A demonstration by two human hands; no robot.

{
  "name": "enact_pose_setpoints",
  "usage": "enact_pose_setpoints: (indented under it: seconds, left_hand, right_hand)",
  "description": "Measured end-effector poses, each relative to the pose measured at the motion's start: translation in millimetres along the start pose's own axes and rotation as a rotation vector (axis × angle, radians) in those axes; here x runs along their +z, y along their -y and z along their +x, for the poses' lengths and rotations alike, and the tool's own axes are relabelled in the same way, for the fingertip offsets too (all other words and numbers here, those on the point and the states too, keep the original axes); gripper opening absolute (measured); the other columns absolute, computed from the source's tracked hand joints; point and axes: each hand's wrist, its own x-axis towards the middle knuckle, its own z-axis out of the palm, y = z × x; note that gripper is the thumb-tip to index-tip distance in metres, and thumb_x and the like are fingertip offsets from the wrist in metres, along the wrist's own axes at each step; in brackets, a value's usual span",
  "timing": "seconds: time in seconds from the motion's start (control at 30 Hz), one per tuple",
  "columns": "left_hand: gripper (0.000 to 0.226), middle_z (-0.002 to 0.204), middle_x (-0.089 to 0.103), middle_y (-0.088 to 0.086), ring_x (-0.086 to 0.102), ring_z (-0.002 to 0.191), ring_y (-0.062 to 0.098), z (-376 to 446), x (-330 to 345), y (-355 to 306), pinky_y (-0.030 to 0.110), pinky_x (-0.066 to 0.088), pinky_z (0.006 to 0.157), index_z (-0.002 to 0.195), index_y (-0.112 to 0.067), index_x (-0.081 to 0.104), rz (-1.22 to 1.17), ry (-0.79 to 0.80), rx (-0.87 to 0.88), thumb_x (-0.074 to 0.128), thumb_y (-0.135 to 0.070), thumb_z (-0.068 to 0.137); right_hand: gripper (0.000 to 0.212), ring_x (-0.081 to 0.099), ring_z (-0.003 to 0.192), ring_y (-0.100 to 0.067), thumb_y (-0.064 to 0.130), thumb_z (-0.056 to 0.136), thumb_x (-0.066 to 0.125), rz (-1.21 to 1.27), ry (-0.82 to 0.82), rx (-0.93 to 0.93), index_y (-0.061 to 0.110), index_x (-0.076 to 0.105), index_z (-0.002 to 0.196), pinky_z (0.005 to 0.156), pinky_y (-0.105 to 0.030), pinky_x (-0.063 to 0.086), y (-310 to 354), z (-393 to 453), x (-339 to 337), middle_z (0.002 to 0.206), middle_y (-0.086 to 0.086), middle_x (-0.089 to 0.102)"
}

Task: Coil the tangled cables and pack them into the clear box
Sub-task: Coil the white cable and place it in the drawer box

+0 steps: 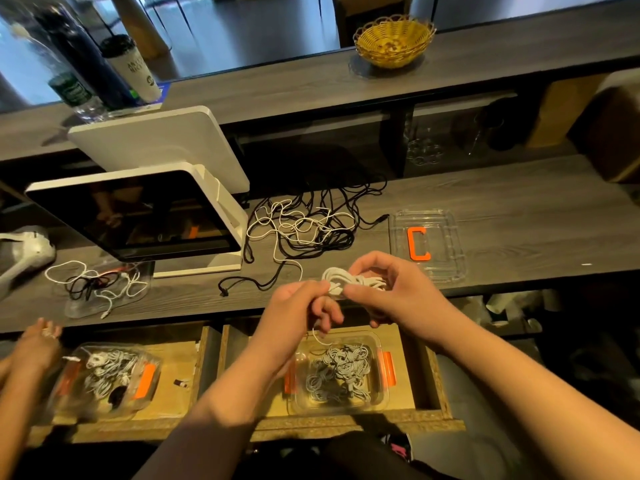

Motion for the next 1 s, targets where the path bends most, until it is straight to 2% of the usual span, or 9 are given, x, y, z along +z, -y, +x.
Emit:
enact_pose_setpoints:
  seconds: [0.1, 0.27, 0.37, 0.47, 0.53, 0.67, 0.8, 0.93, 1.0]
  left_hand:
    - [0.037, 0.057, 0.059, 0.005, 0.045, 0.05, 0.014, 4.5, -8.6, 10.2, 0.024, 0.037, 0.051, 0.071, -0.01, 0.063, 0.303, -0.027, 0.003, 0.048, -0.023, 0.102]
    - [0.039, 0.056, 0.06, 0.002, 0.048, 0.049, 0.011, 6.0, -13.1, 20.1, 0.022, 0.039, 0.052, 0.069, -0.014, 0.063, 0.443, -0.027, 0.034, 0.052, -0.033, 0.101]
    - [0.037, 0.064, 0.062, 0.008, 0.053, 0.058, 0.015, 5.2, -15.0, 20.0, 0.026, 0.045, 0.061, 0.067, -0.01, 0.056, 0.133, 0.004, 0.0, 0.049, -0.022, 0.102]
    - [0.021, 0.069, 0.062, 0.009, 0.056, 0.067, 0.014, 2.6, -12.4, 21.3, 0.029, 0.045, 0.072, 0.075, -0.006, 0.053, -0.245, -0.011, -0.04, 0.053, -0.016, 0.094]
    - [0.024, 0.07, 0.061, 0.01, 0.058, 0.069, 0.013, 2.8, -12.7, 23.4, 0.03, 0.045, 0.075, 0.064, -0.008, 0.05, -0.406, -0.009, -0.04, 0.056, -0.016, 0.086]
    - [0.041, 0.068, 0.051, 0.007, 0.05, 0.064, 0.013, 4.6, -22.3, 22.8, 0.028, 0.046, 0.068, 0.053, -0.014, 0.041, -0.565, 0.036, -0.058, 0.053, -0.014, 0.092]
    - [0.043, 0.06, 0.04, -0.001, 0.038, 0.056, 0.011, 7.8, -21.9, 19.8, 0.024, 0.038, 0.057, 0.051, -0.02, 0.04, -0.74, 0.072, -0.092, 0.044, -0.015, 0.093]
    - [0.036, 0.055, 0.039, 0.0, 0.035, 0.053, 0.014, 16.5, -29.0, 25.8, 0.025, 0.036, 0.052, 0.053, -0.015, 0.045, -0.415, -0.032, -0.066, 0.053, -0.02, 0.088]
    - [0.02, 0.063, 0.051, 0.005, 0.044, 0.058, 0.015, 19.4, -33.4, 32.8, 0.025, 0.042, 0.055, 0.077, -0.002, 0.059, -0.115, -0.111, -0.044, 0.063, -0.019, 0.087]
  right_hand:
    - [0.022, 0.06, 0.069, -0.013, 0.024, 0.083, 0.078, -0.206, -0.073, -0.045, 0.023, 0.063, 0.099, 0.054, -0.032, 0.053, -14.2, -0.2, 6.9, 0.091, 0.004, 0.067]
    - [0.026, 0.064, 0.075, -0.021, 0.042, 0.079, 0.076, -0.421, -0.065, -0.076, 0.034, 0.062, 0.099, 0.07, -0.05, 0.056, -23.6, 2.9, 8.2, 0.092, 0.008, 0.068]
    - [0.02, 0.063, 0.073, -0.033, 0.036, 0.084, 0.075, -0.302, -0.02, -0.063, 0.032, 0.062, 0.099, 0.059, -0.046, 0.056, -23.2, 3.2, 10.4, 0.092, 0.009, 0.067]
    - [0.014, 0.062, 0.073, -0.018, 0.024, 0.09, 0.071, -0.329, 0.02, -0.07, 0.03, 0.065, 0.102, 0.06, -0.034, 0.055, -18.2, 9.0, 11.6, 0.09, 0.009, 0.067]
    - [0.015, 0.062, 0.075, -0.014, 0.02, 0.091, 0.069, -0.316, 0.06, -0.07, 0.025, 0.068, 0.105, 0.06, -0.03, 0.055, -13.1, 14.9, 11.5, 0.093, 0.001, 0.068]
    - [0.019, 0.057, 0.064, -0.016, 0.015, 0.091, 0.067, -0.065, 0.126, 0.005, 0.011, 0.07, 0.11, 0.054, -0.021, 0.052, -5.7, 17.9, 11.2, 0.098, -0.012, 0.067]
    - [0.026, 0.054, 0.055, -0.011, 0.027, 0.084, 0.07, 0.122, 0.115, 0.058, 0.017, 0.068, 0.108, 0.049, -0.019, 0.047, -7.8, 18.6, 14.0, 0.089, -0.006, 0.068]
    - [0.029, 0.054, 0.053, -0.009, 0.023, 0.081, 0.073, 0.122, 0.059, 0.087, 0.01, 0.063, 0.105, 0.045, -0.018, 0.046, -12.5, 18.2, 17.5, 0.081, -0.008, 0.064]
    - [0.028, 0.056, 0.056, -0.012, 0.022, 0.081, 0.074, 0.052, 0.048, 0.099, 0.01, 0.063, 0.103, 0.047, -0.019, 0.048, -17.8, 17.2, 14.9, 0.083, -0.007, 0.066]
